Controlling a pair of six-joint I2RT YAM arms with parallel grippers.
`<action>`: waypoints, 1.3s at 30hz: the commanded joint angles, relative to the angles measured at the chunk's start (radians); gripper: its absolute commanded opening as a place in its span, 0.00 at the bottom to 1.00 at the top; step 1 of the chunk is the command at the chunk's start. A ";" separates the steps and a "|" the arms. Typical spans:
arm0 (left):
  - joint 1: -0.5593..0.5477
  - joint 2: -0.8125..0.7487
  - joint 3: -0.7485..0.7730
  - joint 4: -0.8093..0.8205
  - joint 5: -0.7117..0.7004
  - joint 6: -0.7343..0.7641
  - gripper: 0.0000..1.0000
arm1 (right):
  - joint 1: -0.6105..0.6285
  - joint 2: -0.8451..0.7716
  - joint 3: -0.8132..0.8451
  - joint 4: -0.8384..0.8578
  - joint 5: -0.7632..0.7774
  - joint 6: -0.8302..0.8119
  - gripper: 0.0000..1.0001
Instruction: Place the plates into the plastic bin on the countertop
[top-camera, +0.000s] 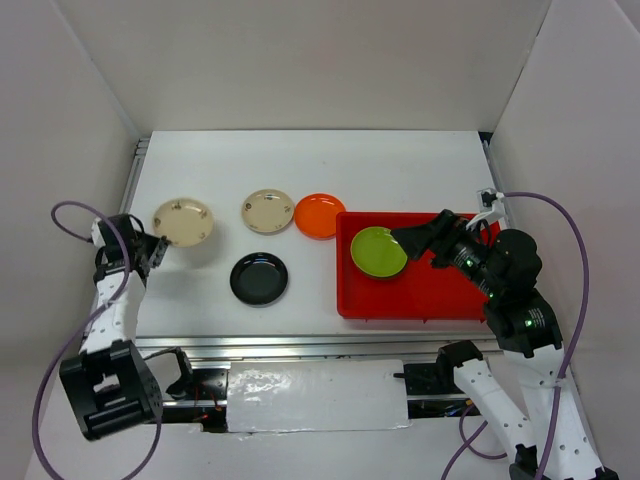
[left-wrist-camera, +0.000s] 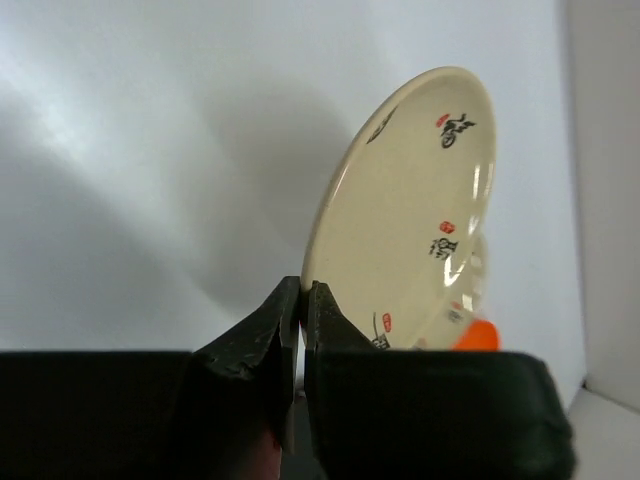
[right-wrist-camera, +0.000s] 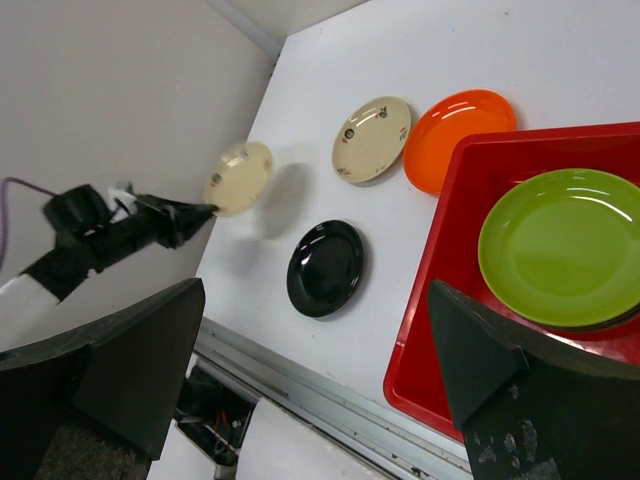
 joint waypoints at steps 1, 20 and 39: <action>-0.095 -0.073 0.145 -0.035 0.031 0.063 0.00 | -0.004 0.007 0.012 0.046 0.004 -0.011 1.00; -0.997 0.655 0.862 -0.058 0.190 0.226 0.00 | -0.005 -0.057 0.148 -0.131 0.342 0.077 1.00; -1.120 0.713 0.986 -0.078 0.141 0.261 0.68 | -0.005 -0.073 0.127 -0.126 0.271 0.038 1.00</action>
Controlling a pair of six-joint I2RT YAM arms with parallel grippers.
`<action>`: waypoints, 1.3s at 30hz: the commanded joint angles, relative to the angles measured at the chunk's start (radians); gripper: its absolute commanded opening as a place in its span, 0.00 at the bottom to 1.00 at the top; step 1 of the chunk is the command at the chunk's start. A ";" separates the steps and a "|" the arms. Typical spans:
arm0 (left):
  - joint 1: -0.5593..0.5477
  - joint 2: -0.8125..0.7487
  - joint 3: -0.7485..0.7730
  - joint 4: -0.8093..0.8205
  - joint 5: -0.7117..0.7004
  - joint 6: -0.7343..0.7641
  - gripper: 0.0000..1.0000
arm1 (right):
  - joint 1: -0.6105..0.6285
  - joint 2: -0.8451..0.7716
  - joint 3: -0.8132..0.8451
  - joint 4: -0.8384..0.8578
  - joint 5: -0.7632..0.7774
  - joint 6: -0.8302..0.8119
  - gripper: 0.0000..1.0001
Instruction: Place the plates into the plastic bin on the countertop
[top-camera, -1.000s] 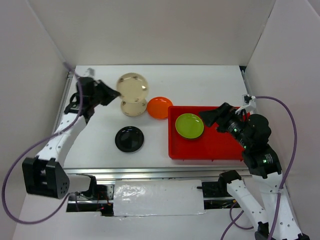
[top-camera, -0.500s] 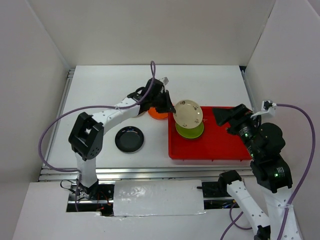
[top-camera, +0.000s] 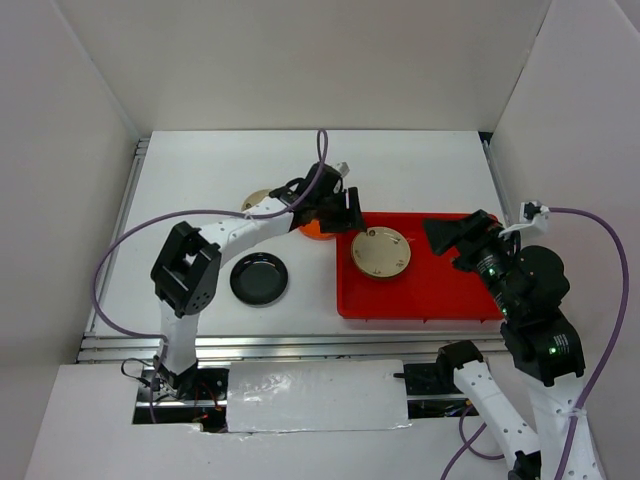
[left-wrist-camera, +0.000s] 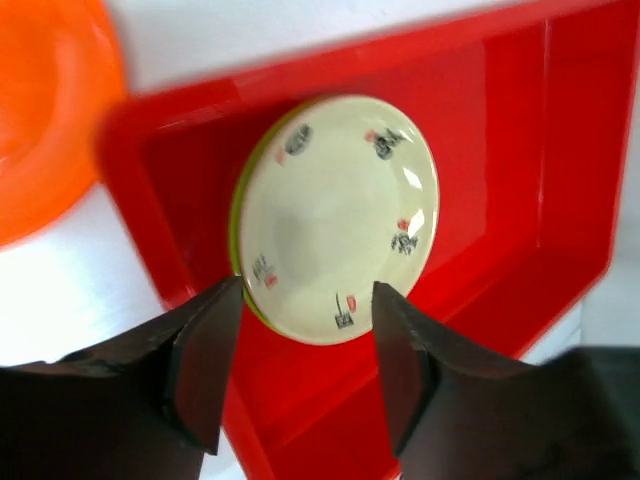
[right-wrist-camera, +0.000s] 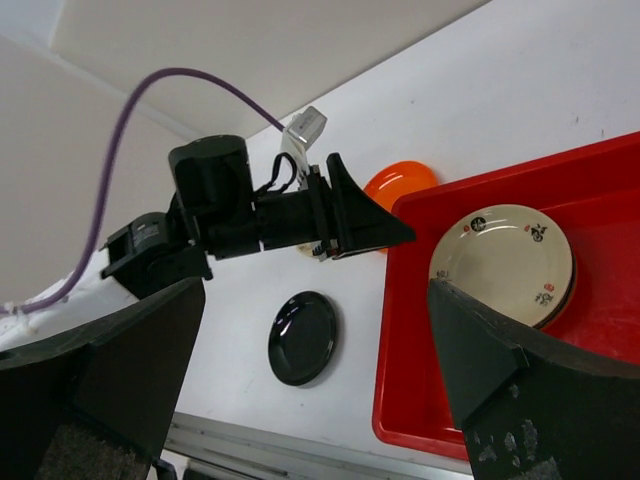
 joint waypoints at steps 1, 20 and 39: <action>-0.053 -0.168 0.009 0.038 -0.048 0.077 0.73 | -0.005 -0.003 0.002 0.016 -0.025 -0.020 1.00; 0.566 -0.385 -0.525 0.219 -0.225 -0.063 0.99 | -0.005 0.011 -0.117 0.191 -0.295 -0.019 1.00; 0.640 -0.020 -0.490 0.389 -0.036 -0.070 0.40 | -0.005 0.032 -0.107 0.174 -0.292 -0.056 1.00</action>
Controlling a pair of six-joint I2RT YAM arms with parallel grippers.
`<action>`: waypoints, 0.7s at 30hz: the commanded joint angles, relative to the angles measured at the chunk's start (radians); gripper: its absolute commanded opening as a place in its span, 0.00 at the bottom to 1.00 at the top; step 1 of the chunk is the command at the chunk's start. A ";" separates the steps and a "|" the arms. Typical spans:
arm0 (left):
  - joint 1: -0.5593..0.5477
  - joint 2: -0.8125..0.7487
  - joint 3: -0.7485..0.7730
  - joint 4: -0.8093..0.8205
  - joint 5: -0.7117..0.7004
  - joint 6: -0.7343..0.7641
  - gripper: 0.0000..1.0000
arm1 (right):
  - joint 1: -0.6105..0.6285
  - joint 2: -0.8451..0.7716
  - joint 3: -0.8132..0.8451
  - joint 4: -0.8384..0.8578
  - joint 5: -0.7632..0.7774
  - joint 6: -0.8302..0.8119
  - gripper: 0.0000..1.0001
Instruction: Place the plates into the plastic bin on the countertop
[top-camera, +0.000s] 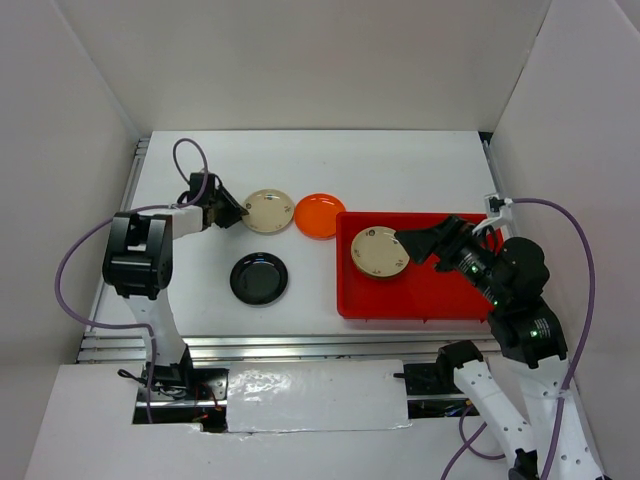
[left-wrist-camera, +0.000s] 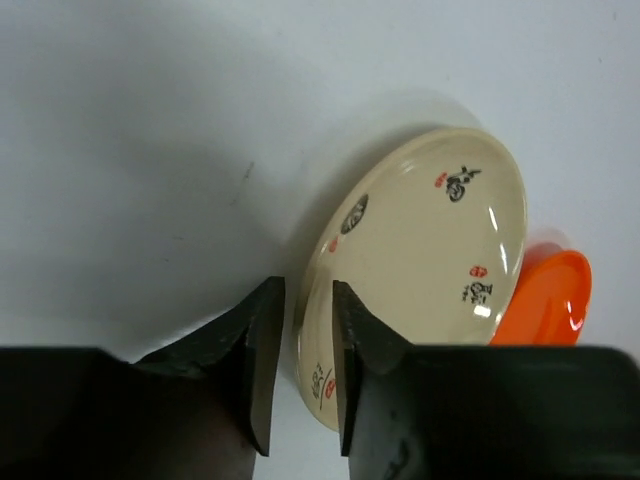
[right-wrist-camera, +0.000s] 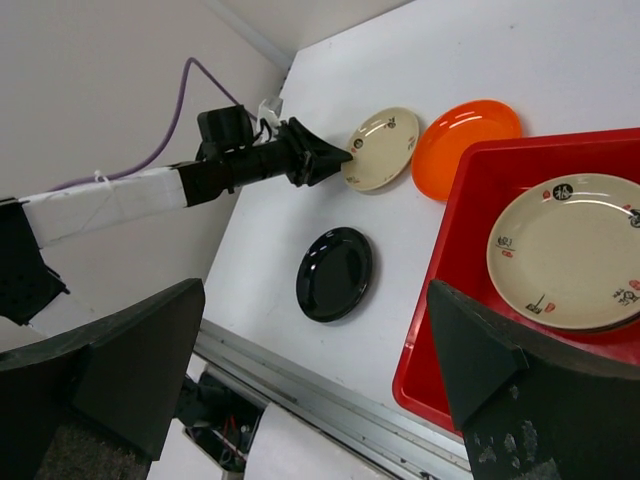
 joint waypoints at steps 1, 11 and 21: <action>-0.004 0.040 0.000 -0.015 0.006 0.005 0.38 | -0.005 0.014 0.007 0.049 -0.012 -0.022 1.00; 0.017 -0.303 -0.118 -0.189 -0.312 -0.079 0.00 | -0.005 0.033 0.015 0.056 -0.009 -0.023 1.00; -0.222 -0.480 0.122 -0.245 -0.006 0.127 0.00 | -0.005 0.050 0.051 0.039 0.090 0.003 1.00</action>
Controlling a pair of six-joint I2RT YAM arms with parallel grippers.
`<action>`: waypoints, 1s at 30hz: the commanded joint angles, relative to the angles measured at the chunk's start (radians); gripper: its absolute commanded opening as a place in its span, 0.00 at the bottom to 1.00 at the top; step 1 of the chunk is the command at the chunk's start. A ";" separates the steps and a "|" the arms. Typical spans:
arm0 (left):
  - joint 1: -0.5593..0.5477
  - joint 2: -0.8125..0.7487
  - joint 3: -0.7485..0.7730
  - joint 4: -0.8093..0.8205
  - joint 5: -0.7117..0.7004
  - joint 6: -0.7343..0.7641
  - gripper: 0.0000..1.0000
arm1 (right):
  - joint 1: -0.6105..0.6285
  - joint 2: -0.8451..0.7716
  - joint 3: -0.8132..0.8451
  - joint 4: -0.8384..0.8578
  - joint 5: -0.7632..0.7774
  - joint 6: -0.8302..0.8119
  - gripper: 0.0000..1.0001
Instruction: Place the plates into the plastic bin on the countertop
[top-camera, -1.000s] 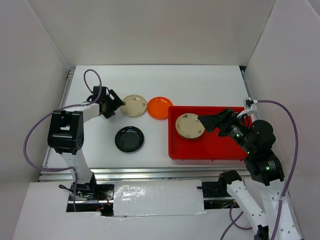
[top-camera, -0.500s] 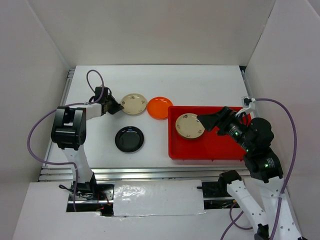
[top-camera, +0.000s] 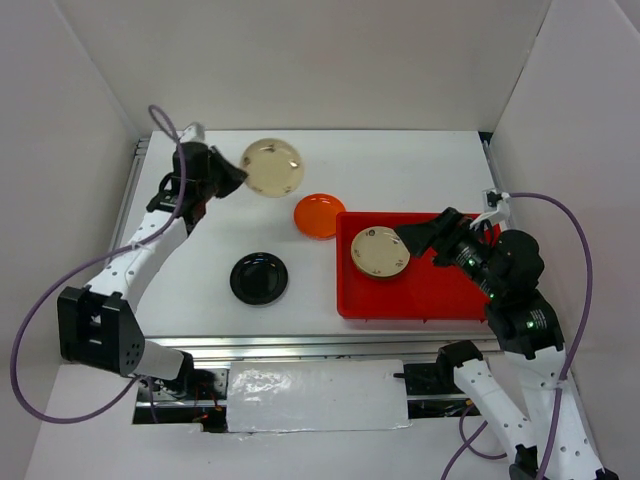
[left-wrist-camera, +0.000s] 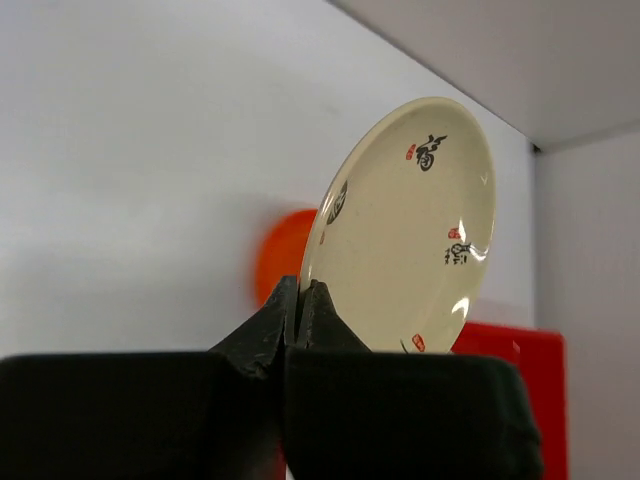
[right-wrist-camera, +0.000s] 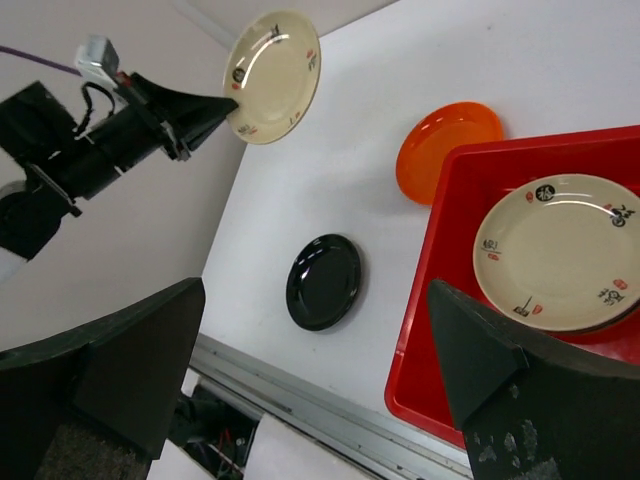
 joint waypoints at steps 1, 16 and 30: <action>-0.145 0.071 0.090 -0.001 0.203 0.077 0.00 | -0.007 0.007 0.057 0.021 0.076 0.006 1.00; -0.558 0.465 0.426 -0.079 0.185 0.102 0.00 | -0.007 -0.062 0.134 -0.075 0.166 0.012 1.00; -0.580 0.666 0.630 -0.207 0.057 0.094 0.10 | -0.005 -0.075 0.117 -0.064 0.134 0.016 1.00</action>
